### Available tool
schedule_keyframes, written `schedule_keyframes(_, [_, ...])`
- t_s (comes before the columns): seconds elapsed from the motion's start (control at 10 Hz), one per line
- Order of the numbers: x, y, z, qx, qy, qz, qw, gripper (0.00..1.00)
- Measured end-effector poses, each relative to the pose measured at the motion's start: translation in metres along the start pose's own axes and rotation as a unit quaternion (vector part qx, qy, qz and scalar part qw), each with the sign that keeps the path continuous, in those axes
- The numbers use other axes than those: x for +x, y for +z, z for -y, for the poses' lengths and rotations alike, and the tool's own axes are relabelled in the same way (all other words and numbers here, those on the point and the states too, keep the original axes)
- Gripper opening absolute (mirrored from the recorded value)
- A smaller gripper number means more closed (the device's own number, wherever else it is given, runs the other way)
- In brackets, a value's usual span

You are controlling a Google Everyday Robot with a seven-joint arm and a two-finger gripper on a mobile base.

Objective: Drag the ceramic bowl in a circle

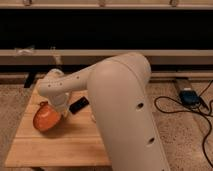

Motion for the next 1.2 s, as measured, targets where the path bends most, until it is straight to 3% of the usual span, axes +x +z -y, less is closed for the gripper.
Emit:
schedule_keyframes(0.6, [-0.024,-0.005,-0.081,-0.021,0.010,0.007,0.9997,0.00])
schedule_keyframes(0.9, [-0.035,-0.003,-0.089,-0.030,-0.002,0.017,0.9994,0.00])
schedule_keyframes(1.2, [-0.071,-0.001,-0.088,-0.030,-0.077,0.044,0.9956,0.00])
